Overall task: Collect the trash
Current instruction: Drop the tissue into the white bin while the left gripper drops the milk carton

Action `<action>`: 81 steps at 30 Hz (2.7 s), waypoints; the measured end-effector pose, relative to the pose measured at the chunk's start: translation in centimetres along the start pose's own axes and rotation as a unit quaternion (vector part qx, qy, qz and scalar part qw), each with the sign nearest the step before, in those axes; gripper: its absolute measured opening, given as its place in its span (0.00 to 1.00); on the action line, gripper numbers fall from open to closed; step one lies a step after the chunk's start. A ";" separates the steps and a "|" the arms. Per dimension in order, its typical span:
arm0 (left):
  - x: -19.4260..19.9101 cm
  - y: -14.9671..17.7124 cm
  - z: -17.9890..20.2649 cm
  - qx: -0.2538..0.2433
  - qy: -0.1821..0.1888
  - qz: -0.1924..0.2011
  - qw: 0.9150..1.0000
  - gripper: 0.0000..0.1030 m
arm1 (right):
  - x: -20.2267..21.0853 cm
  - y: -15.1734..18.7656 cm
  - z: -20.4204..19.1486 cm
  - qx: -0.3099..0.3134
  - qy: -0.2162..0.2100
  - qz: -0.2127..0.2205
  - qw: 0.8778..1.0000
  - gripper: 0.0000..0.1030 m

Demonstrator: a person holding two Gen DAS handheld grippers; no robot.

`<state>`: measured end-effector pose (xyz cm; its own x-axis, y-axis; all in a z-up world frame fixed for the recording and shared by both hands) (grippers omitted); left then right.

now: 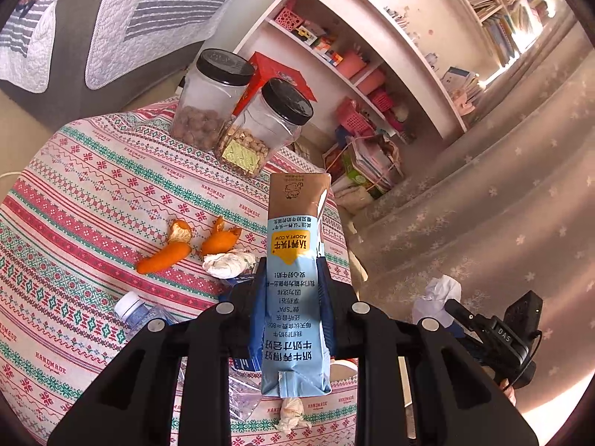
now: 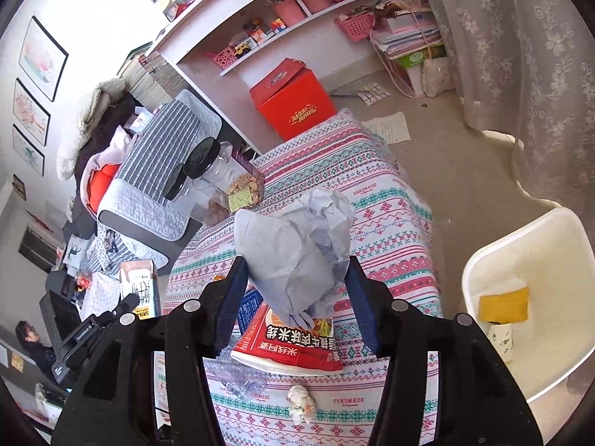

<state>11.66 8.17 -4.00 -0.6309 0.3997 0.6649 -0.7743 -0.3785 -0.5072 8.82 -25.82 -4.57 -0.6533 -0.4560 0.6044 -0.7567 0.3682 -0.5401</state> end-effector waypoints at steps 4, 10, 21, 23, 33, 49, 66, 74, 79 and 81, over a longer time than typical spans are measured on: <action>-0.3 0.5 1.2 -0.009 0.006 -0.004 1.000 0.24 | 2.4 -0.1 1.3 -0.003 0.018 0.026 0.999 0.50; -0.8 1.3 3.0 -0.022 0.017 -0.009 1.000 0.24 | 6.7 0.2 4.6 -0.016 0.075 0.078 0.994 0.51; -1.7 2.9 7.0 -0.048 0.037 -0.021 0.998 0.24 | 12.9 2.1 10.4 -0.008 0.254 0.157 0.954 0.53; -1.8 3.2 8.1 -0.057 0.043 -0.022 0.997 0.24 | 13.3 2.5 11.1 0.007 0.295 0.155 0.943 0.54; -3.3 7.0 16.0 -0.124 0.073 -0.038 0.989 0.24 | 16.9 3.7 13.0 0.040 0.393 0.188 0.899 0.87; -10.4 15.5 27.6 -0.180 0.116 -0.122 0.969 0.24 | 23.6 3.2 15.9 -0.017 0.366 0.257 0.894 0.93; -15.7 19.4 34.5 -0.222 0.102 -0.166 0.955 0.52 | 25.1 3.5 17.1 -0.040 0.366 0.262 0.892 0.93; -13.3 16.8 31.2 -0.221 0.052 -0.113 0.967 0.73 | 22.3 3.2 14.9 -0.017 0.355 0.241 0.903 0.93; -10.7 14.7 27.8 -0.228 -0.012 -0.053 0.972 0.79 | 19.5 3.0 11.8 0.016 0.337 0.227 0.914 0.93; -9.7 13.9 26.1 -0.226 -0.038 -0.036 0.973 0.81 | 18.2 3.0 10.6 0.026 0.326 0.221 0.919 0.93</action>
<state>8.27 -22.80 -3.21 -0.5825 0.3422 0.7373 -0.7694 0.0603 -0.6359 -5.06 -41.64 -1.40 -0.7848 0.3176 0.5322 -0.4231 0.3529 -0.8346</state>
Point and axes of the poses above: each gripper's, at about its wrist camera, not at the fingertips, and x roughly against the way its jaws point, z to its right, y to its underside, the point moved 5 cm from there along -x, roughly the way its jaws point, and after that the axes turned 8 degrees about -y, right-handed, at the moved point
